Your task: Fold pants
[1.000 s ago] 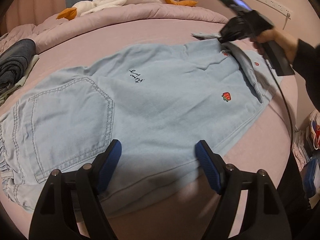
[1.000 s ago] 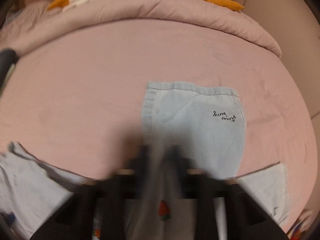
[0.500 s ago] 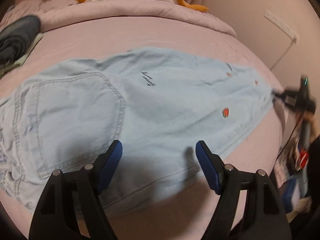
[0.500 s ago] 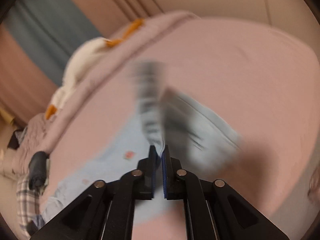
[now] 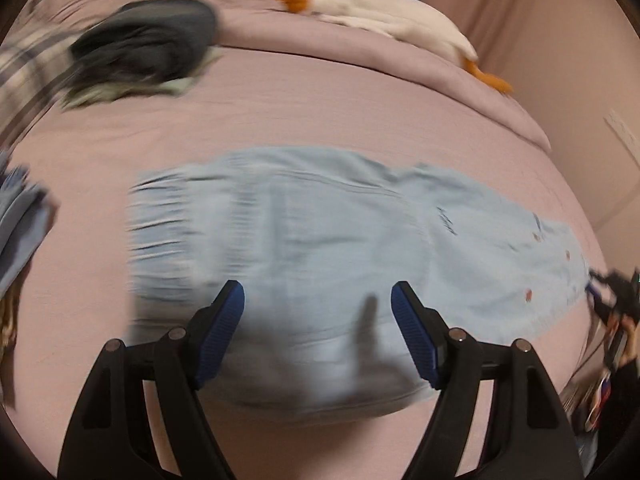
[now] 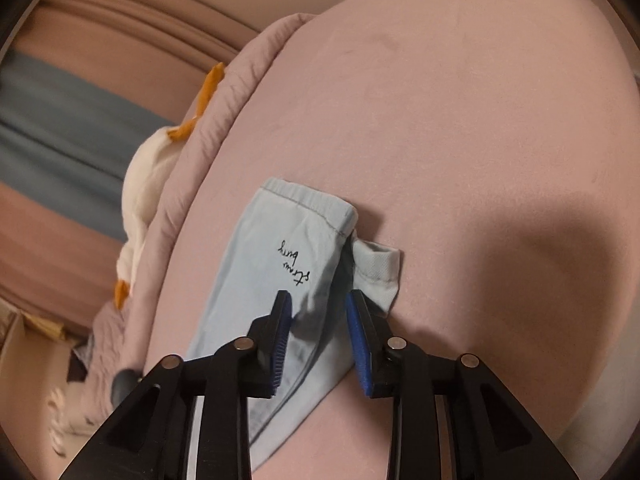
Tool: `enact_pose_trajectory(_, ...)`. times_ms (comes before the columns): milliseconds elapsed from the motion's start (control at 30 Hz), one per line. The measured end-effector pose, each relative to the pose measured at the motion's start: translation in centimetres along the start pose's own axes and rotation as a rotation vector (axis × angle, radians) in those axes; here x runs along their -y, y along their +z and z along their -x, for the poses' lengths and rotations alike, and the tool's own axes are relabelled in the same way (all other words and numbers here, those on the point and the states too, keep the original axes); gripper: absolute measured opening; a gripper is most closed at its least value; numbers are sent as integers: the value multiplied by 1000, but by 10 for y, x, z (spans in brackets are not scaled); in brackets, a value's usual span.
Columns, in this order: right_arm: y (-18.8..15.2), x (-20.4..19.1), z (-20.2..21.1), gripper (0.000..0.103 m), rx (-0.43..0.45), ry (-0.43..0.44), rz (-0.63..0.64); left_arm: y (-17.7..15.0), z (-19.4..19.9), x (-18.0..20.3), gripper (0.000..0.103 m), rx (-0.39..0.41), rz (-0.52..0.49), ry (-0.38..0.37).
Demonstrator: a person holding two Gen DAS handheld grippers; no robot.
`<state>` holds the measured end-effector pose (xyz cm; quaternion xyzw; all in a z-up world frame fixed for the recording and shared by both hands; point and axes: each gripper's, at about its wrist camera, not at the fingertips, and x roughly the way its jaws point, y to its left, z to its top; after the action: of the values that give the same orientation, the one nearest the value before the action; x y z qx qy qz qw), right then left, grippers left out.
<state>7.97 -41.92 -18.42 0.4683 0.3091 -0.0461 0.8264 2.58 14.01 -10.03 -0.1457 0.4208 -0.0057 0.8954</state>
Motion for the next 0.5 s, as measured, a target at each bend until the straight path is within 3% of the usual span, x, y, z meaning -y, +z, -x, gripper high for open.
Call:
enact_pose_trajectory(133,-7,-15,-3,30,0,-10,24,-3,44,-38,74,88,157,-68)
enact_pose_trajectory(267,-8,-20,-5,30,-12,-35,33,-31,85,-83,75,144,357,-113)
enact_pose_trajectory(367,-13,-30,-6,30,-11,-59,65,-48,90,-99,73,143,455,-159)
enact_pose_trajectory(500,-23,-44,-11,30,-24,-70,112,-54,75,-98,73,117,553,-276)
